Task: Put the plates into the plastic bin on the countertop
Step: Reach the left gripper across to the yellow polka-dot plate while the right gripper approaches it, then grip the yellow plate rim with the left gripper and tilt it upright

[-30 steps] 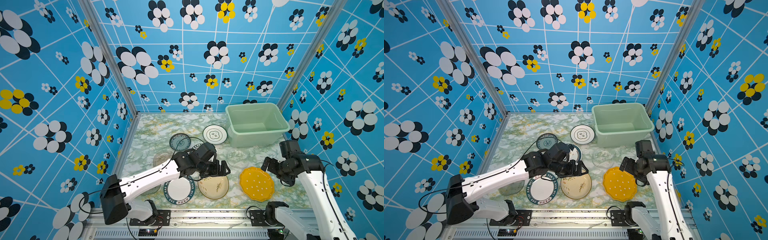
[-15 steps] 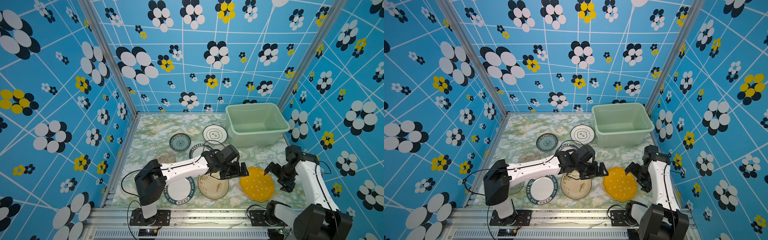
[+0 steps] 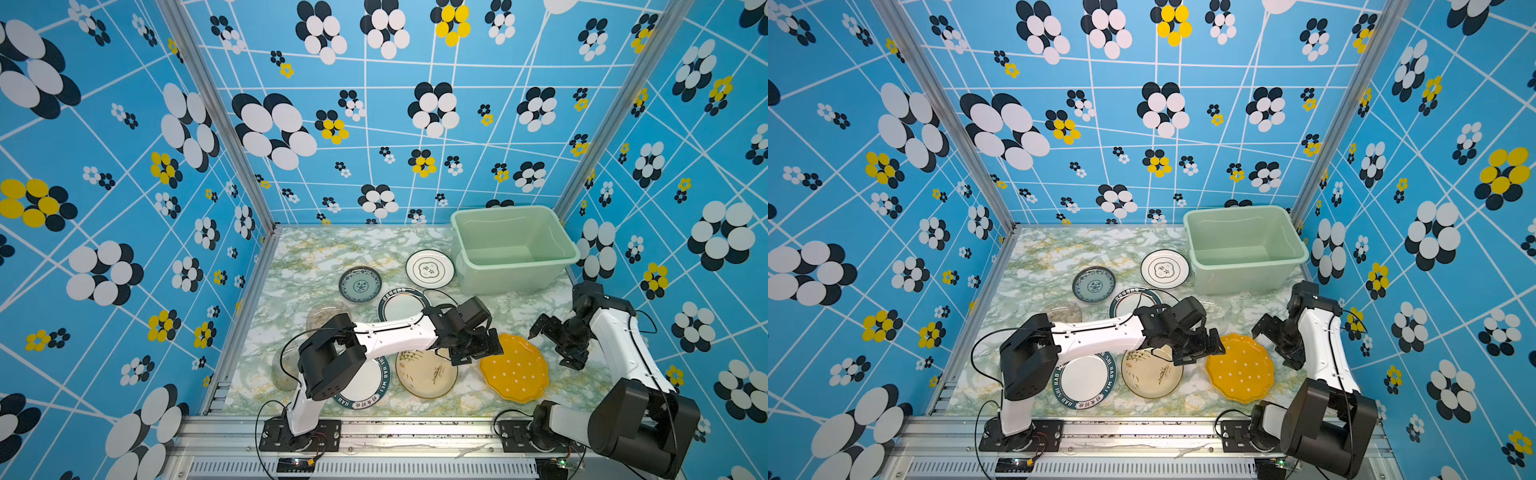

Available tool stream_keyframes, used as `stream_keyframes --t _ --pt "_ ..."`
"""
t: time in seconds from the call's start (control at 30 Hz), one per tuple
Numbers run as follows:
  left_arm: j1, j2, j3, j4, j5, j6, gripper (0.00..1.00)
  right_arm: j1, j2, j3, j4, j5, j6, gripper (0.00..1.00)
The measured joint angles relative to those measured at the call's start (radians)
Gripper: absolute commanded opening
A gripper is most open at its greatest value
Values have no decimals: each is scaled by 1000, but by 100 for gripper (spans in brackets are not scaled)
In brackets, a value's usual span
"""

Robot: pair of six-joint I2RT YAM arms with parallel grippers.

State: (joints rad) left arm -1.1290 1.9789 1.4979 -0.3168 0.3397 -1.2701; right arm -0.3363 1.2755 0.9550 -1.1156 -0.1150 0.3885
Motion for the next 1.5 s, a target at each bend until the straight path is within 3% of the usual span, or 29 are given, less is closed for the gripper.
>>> stream_keyframes --t 0.23,0.6,1.17,1.5 --pt "-29 26 31 6 -23 -126 96 -1 121 95 -8 -16 43 98" --pt "-31 62 72 -62 -72 -84 95 -2 194 143 -51 -25 43 99" --pt "-41 149 136 -133 -113 9 96 -10 195 20 6 55 422 99" --pt "-41 184 142 -132 -112 42 96 -12 283 20 40 103 490 99"
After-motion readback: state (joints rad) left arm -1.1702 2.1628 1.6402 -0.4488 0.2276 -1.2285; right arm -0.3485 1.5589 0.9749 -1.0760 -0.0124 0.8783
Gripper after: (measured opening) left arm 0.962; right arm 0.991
